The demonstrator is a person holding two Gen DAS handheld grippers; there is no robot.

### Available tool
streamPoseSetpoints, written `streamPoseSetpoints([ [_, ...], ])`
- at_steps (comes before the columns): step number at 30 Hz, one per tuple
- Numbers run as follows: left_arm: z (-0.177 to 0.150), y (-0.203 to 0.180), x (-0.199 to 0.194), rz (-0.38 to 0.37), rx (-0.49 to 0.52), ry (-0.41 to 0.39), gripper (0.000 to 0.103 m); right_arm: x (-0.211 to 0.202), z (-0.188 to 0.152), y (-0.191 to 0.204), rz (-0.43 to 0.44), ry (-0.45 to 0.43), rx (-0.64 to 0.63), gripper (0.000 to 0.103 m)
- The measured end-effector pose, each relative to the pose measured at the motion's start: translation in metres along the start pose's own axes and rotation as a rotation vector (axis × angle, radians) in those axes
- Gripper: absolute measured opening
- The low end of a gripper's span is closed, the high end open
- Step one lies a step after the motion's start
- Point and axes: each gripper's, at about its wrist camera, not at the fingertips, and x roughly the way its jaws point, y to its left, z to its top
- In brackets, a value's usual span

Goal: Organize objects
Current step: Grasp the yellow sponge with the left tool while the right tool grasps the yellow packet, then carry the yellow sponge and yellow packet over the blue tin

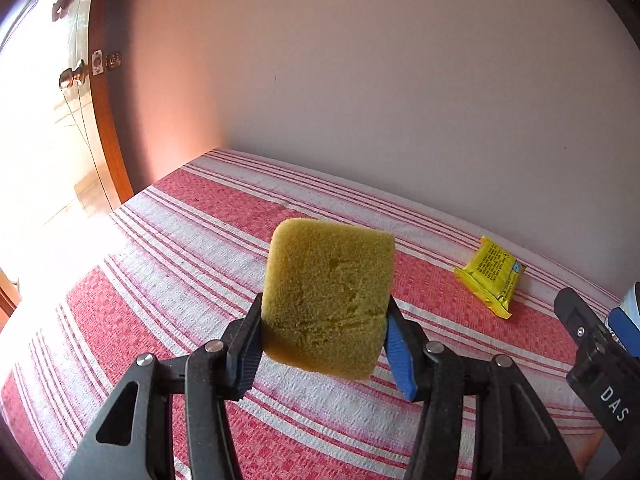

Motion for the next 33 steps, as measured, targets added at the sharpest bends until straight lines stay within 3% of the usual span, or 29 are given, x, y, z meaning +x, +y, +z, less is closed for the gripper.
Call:
streamPoseSetpoints([
  [6,0.005,0.005,0.007,0.018,-0.023,0.014,0.056,0.075,0.024,0.036,0.024,0.176,0.023,0.096],
  [12,0.009,0.011,0.021,0.029,-0.039,0.043,0.056,0.127,0.037,0.05,-0.042,0.315,0.07,0.092],
  [14,0.009,0.012,0.023,0.027,-0.044,0.058,0.056,0.134,0.038,0.055,-0.064,0.309,0.031,0.075],
  [16,0.008,0.012,0.024,0.029,-0.049,0.07,0.056,0.134,0.038,0.059,-0.063,0.299,-0.011,0.053],
  [23,0.006,0.01,0.023,0.022,-0.032,0.058,0.056,0.103,0.016,0.041,0.001,0.27,-0.035,0.051],
  [30,0.003,-0.002,0.01,-0.021,0.031,-0.004,0.056,0.014,-0.018,-0.006,0.07,0.07,-0.069,0.051],
  [33,-0.002,-0.014,-0.004,-0.045,0.065,-0.058,0.056,-0.021,-0.033,-0.028,0.06,0.003,-0.054,0.051],
])
